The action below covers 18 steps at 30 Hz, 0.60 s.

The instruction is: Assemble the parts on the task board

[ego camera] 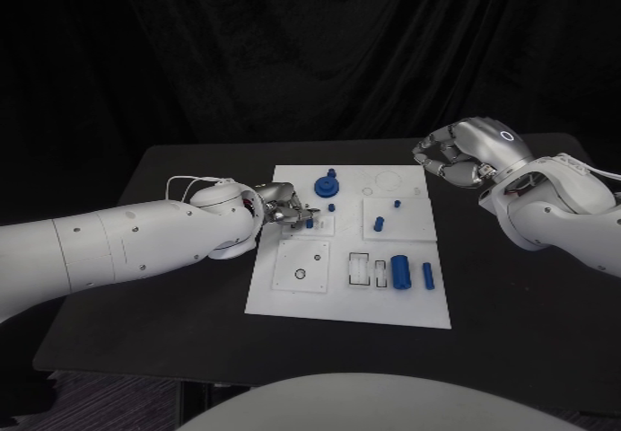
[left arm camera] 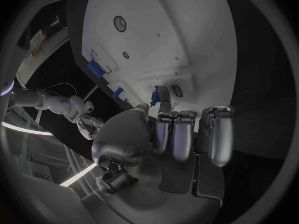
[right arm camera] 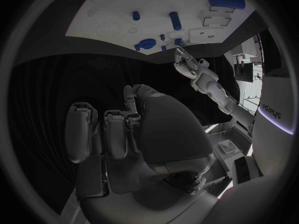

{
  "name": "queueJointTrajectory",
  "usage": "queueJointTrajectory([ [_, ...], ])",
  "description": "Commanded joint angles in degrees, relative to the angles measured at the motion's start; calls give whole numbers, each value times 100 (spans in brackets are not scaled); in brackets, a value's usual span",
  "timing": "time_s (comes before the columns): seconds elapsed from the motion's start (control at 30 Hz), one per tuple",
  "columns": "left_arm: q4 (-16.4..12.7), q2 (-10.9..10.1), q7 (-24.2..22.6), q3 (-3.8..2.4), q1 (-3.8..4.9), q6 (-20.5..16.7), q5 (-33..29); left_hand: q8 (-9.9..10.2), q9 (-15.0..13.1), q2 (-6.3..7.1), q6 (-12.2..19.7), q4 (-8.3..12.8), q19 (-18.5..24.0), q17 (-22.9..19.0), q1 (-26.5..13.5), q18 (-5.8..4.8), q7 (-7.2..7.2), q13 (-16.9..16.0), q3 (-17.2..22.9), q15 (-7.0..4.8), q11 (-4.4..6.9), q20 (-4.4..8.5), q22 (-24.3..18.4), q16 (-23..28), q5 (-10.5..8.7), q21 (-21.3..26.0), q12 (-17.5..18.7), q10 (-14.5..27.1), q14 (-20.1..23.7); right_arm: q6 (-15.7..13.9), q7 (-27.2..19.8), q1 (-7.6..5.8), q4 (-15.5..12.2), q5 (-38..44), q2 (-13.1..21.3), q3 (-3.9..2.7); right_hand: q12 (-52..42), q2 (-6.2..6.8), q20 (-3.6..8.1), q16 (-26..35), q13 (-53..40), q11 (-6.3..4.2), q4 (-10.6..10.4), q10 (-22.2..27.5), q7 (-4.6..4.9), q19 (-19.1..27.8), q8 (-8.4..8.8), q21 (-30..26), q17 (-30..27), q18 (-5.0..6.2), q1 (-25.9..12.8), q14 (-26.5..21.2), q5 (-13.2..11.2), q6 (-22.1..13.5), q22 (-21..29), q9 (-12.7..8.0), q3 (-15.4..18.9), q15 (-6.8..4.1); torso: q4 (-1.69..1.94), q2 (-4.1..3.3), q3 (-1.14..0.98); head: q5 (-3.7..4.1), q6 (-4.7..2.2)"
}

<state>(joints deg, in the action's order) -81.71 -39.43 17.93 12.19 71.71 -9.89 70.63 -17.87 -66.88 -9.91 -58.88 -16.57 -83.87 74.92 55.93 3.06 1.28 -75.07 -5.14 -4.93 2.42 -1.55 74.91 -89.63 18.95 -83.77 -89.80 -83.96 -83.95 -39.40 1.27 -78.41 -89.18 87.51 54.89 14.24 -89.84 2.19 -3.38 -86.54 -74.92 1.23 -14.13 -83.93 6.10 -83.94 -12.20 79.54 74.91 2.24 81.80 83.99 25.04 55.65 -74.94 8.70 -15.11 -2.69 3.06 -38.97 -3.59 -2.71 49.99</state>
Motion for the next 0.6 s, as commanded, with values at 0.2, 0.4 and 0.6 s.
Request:
queueJointTrajectory([
  [0.2, -62, -68, 376, -6, 498, 935, -346, -24, -350, 81, 548, 24, 4, 1508, 430, -80, 109, -1493, -57, 60, -86, -52, 950, -37, -201, 31, -20, -604, -605, 6, 164, 11, -7, 33, 9, -6, 19, 13, -41, 39, -1460, 47, -5, -564, 25, -170, 28, -14, 1173, 33, 44, 508, 15, 10, -1161, -10, -31, 37, 2, 4, 0, -8, 1],
  [0.4, 214, 58, 197, -6, 927, 2088, -763, 165, -352, 90, 974, 6, 150, 1508, 636, -43, 267, -1493, -119, 193, -231, -163, 869, -37, -462, 179, -20, -604, -605, 26, 211, 7, 19, 33, -28, -6, 26, 20, -42, 37, -1452, 49, -9, -556, 27, -170, 28, -13, 1175, 32, 36, 508, 11, 12, -1161, -10, -29, 37, -28, 33, -32, 3, 1],
  [0.6, 606, 310, 94, -6, 1165, 2870, -1238, 266, -275, 110, 1038, 38, 19, 1508, 887, -92, 325, -1493, -161, 259, -286, -238, 1014, -37, -549, 32, -20, -604, -605, 75, 250, 4, 36, 33, -63, -6, 26, 20, -42, 37, -1452, 49, -9, -556, 27, -170, 28, -13, 1175, 32, 36, 508, 11, 12, -1161, -10, -29, 37, -45, 45, -56, 35, 1],
])
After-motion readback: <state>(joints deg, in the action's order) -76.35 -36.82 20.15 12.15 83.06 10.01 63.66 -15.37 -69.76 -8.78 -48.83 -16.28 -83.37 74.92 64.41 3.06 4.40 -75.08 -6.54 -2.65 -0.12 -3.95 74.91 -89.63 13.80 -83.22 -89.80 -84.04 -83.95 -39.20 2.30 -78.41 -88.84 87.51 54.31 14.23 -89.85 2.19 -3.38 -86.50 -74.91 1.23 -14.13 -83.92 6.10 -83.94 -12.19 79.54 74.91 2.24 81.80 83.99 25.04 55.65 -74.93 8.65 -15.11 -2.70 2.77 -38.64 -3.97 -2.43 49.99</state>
